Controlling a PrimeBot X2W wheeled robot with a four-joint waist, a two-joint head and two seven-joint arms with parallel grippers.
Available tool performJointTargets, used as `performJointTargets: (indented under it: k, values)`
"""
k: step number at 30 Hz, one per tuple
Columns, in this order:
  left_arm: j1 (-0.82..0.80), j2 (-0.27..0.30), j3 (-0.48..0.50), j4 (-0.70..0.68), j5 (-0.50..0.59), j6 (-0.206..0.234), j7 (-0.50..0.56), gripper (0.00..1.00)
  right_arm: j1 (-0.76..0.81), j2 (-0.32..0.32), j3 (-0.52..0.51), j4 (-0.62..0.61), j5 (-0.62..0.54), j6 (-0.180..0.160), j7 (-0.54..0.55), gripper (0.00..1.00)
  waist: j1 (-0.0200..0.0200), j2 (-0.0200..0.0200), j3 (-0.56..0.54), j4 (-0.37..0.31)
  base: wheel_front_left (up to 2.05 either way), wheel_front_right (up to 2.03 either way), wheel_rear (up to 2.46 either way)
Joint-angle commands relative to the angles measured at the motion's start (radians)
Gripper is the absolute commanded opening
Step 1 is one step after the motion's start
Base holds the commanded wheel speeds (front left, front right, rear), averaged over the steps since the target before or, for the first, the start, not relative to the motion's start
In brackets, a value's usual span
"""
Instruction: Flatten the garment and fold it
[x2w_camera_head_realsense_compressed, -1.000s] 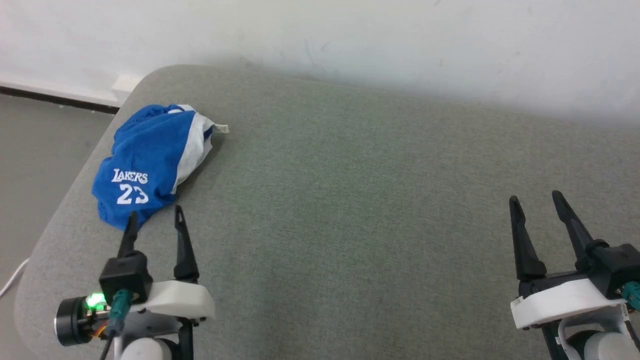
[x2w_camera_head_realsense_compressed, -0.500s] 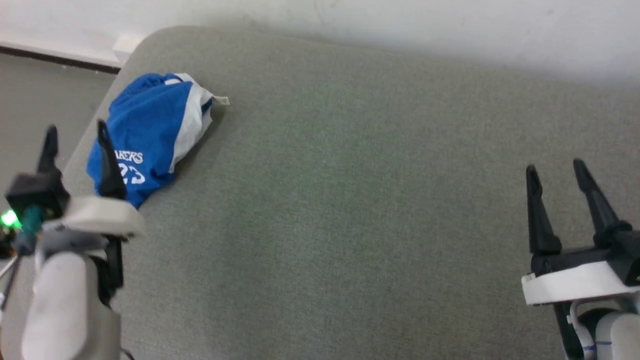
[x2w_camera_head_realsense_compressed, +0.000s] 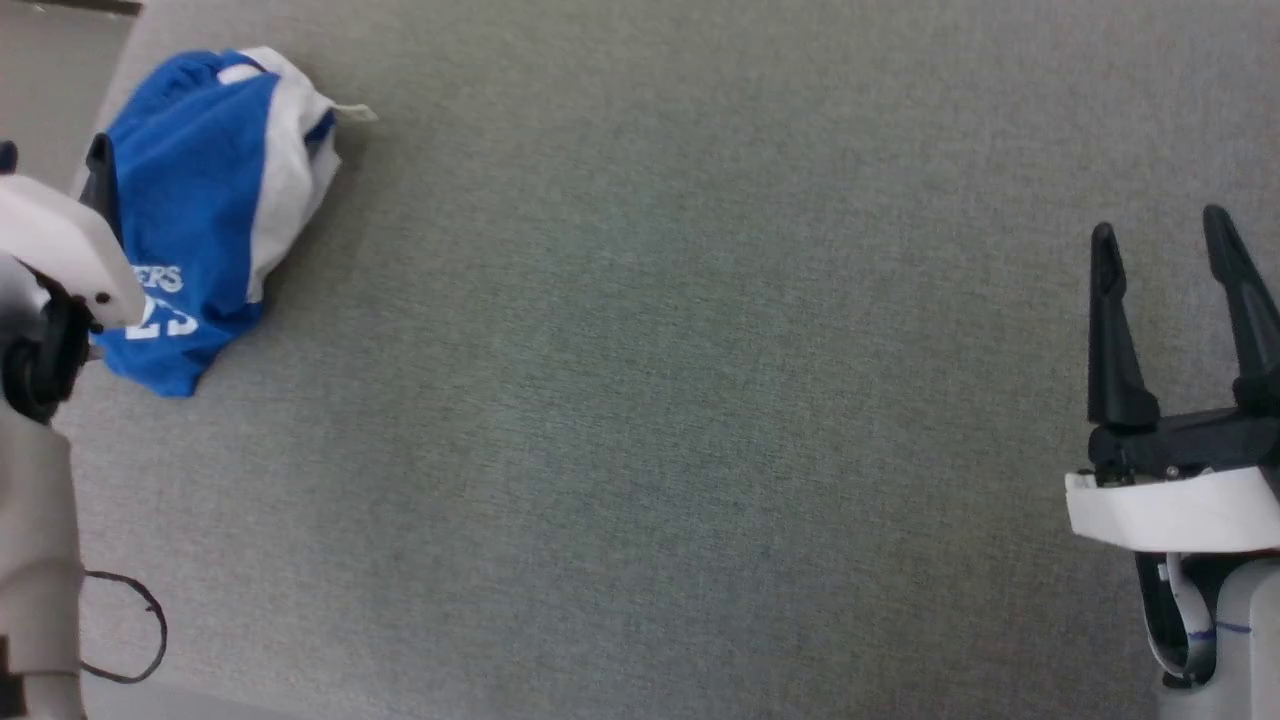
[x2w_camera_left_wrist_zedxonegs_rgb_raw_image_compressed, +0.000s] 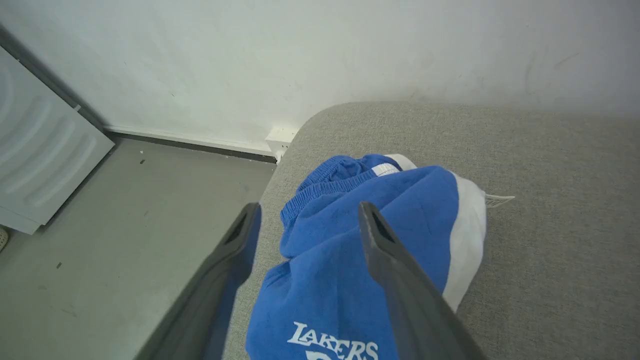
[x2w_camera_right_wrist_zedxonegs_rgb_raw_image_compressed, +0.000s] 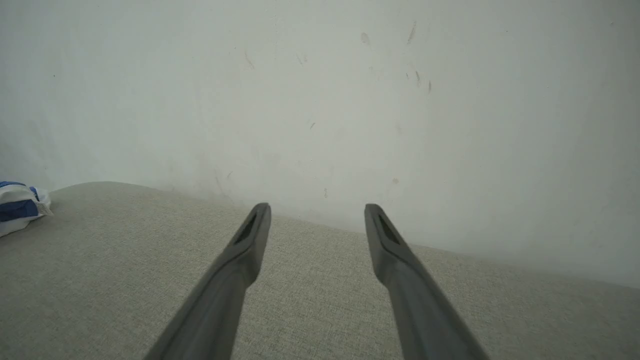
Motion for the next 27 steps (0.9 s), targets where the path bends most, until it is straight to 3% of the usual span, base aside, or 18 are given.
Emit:
performJointTargets:
  k: [1, 10, 17, 18, 19, 27]
  values:
    - [-0.045, 0.02, -0.011, 0.035, -0.025, -0.014, 0.045, 1.0, -0.024, 0.001, -0.002, -0.014, -0.007, -0.002, -0.009, 1.0, -0.0002, 0.0, 0.068, -0.033, 0.0, 0.0, 0.0]
    - [-0.116, 0.058, -0.17, 0.133, -0.182, -0.033, 0.317, 1.0, -0.066, -0.004, 0.003, -0.044, -0.015, -0.002, -0.028, 1.0, -0.0002, 0.0, 0.151, -0.047, 0.0, 0.0, 0.0]
    - [-0.112, 0.086, -0.298, 0.166, -0.285, -0.04, 0.407, 1.0, -0.082, -0.005, 0.009, -0.05, -0.023, -0.002, -0.04, 1.0, -0.0002, 0.0, 0.176, -0.043, 0.0, 0.0, 0.0]
    - [-0.117, 0.098, -0.317, 0.172, -0.302, -0.041, 0.411, 0.45, -0.085, -0.004, 0.011, -0.051, -0.024, -0.002, -0.043, 1.0, -0.0002, 0.0, 0.175, -0.042, 0.0, 0.0, 0.0]
    - [-0.123, 0.112, -0.334, 0.177, -0.32, -0.042, 0.417, 0.0, -0.087, -0.004, 0.011, -0.051, -0.025, -0.002, -0.045, 1.0, -0.0002, 0.0, 0.173, -0.041, 0.0, 0.0, 0.0]
    - [-0.242, 0.257, -0.457, 0.191, -0.372, -0.051, 0.347, 0.0, -0.059, 0.001, -0.007, -0.023, -0.009, -0.002, -0.061, 1.0, -0.0002, 0.0, 0.072, -0.018, 0.0, 0.0, 0.0]
